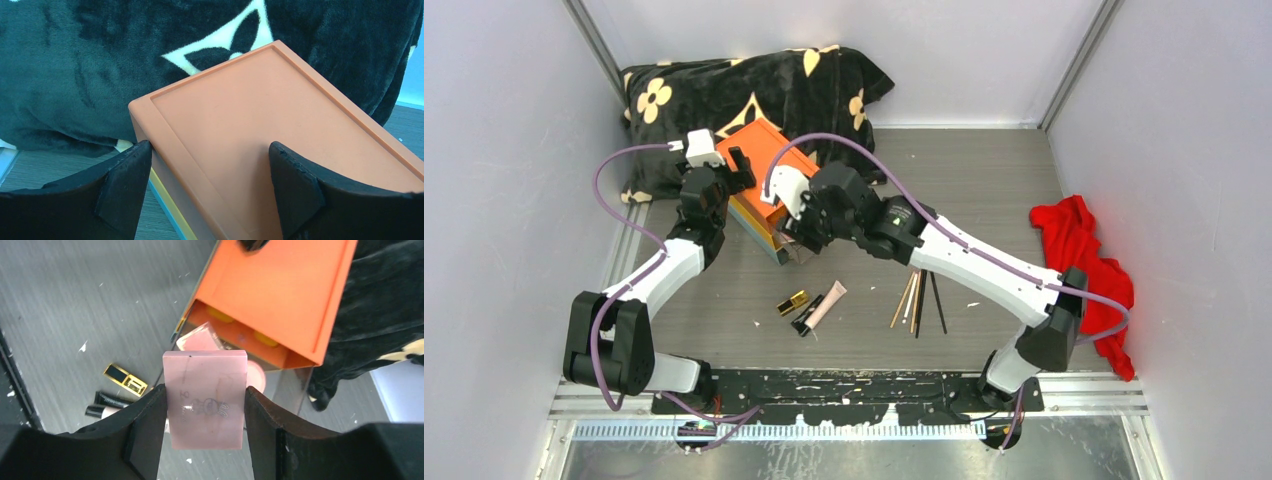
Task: Organize the makeup
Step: Place the makeup in the drawer.
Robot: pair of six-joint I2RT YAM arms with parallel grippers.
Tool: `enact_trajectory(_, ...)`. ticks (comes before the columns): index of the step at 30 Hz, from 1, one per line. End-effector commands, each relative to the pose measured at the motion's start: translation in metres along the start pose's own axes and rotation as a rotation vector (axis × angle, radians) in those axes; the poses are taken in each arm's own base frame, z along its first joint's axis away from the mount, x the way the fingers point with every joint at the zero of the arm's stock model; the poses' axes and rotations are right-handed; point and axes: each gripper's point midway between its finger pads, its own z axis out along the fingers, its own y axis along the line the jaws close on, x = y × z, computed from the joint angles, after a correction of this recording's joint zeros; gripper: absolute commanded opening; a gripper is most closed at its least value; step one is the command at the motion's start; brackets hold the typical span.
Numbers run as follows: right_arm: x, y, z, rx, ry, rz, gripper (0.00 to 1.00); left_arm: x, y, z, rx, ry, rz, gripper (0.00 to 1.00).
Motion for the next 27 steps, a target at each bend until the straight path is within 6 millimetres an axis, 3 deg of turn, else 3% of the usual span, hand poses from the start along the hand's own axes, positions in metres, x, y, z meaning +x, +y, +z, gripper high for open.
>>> enact_trajectory(1, -0.039, -0.032, 0.002, 0.077, -0.090, -0.002, 0.01, 0.126, 0.003, -0.035, 0.077, 0.422, 0.135, 0.83)
enact_trajectory(5, -0.036, -0.049, 0.023, 0.077, -0.085, 0.023, 0.01, 0.126, 0.003, -0.035, 0.078, 0.422, 0.134, 0.83)
enact_trajectory(14, 0.003, -0.078, 0.062, 0.101, -0.047, 0.078, 0.04, 0.127, 0.003, -0.035, 0.077, 0.424, 0.134, 0.83)
enact_trajectory(18, 0.016, -0.084, 0.068, 0.092, -0.028, 0.099, 0.17, 0.127, 0.002, -0.034, 0.077, 0.424, 0.134, 0.83)
enact_trajectory(21, 0.023, -0.082, 0.070, 0.085, -0.014, 0.101, 0.39, 0.127, 0.002, -0.034, 0.077, 0.425, 0.134, 0.83)
enact_trajectory(24, 0.028, -0.082, 0.071, 0.084, 0.000, 0.100, 0.69, 0.127, 0.003, -0.034, 0.076, 0.426, 0.134, 0.83)
enact_trajectory(27, 0.028, -0.082, 0.070, 0.076, -0.004, 0.103, 0.78, 0.127, 0.003, -0.034, 0.077, 0.427, 0.135, 0.83)
